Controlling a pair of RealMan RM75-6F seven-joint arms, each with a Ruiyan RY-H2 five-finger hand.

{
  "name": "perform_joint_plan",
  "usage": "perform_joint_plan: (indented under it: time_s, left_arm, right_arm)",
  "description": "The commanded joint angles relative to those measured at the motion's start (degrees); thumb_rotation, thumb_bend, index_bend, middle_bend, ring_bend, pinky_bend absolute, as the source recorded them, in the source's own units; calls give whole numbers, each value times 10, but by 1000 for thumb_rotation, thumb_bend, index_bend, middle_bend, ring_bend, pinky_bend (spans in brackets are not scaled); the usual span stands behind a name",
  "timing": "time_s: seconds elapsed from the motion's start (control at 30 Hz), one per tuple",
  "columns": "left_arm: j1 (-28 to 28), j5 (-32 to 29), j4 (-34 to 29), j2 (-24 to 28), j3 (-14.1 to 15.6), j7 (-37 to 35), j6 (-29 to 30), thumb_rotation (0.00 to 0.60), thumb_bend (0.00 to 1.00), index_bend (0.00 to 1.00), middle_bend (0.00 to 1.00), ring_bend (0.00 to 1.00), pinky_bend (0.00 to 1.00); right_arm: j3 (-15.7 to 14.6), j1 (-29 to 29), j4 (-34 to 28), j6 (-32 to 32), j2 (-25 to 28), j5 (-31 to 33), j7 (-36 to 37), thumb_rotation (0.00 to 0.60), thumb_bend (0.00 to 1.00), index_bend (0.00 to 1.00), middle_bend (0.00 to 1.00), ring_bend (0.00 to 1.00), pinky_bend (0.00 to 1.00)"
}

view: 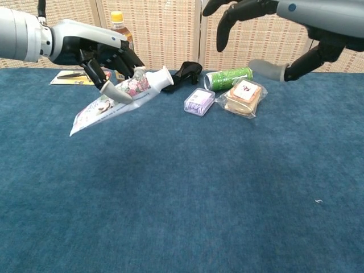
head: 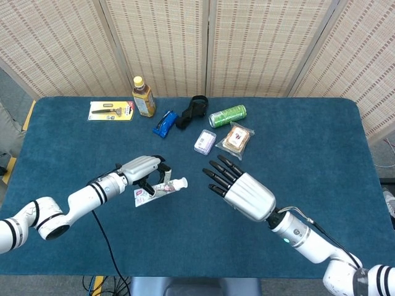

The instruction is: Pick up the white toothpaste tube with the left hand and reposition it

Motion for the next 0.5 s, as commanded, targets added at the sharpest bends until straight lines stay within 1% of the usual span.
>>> perform_joint_plan:
  time_s: [0.03,0.23,0.3,0.5]
  left_arm:
    - [-15,3,8,-6,1,-22,-12,553,469,584,662,416,98]
    - [-34,9,18,-11,5,-61,-24,558,469,586,664,416,101]
    - [-38,12,21,-12,7,-73,-25,551,469,586,664,416,101]
    - [-49,24,21,-10,17,-105,-24,554,469,586,665,416,103]
  right_arm:
    - [-1,11,12,-2,-14,-11,-12,600,371,380,141,0,0]
    - [-4,31,40,-4,-44,-28,-36,600,369,392,138,0,0]
    - [-4,37,49,-5,-53,-28,-42,600,368,393,137,0,0]
    - [-2,48,75,0,-76,-28,-61,600,361,393,126,0,0]
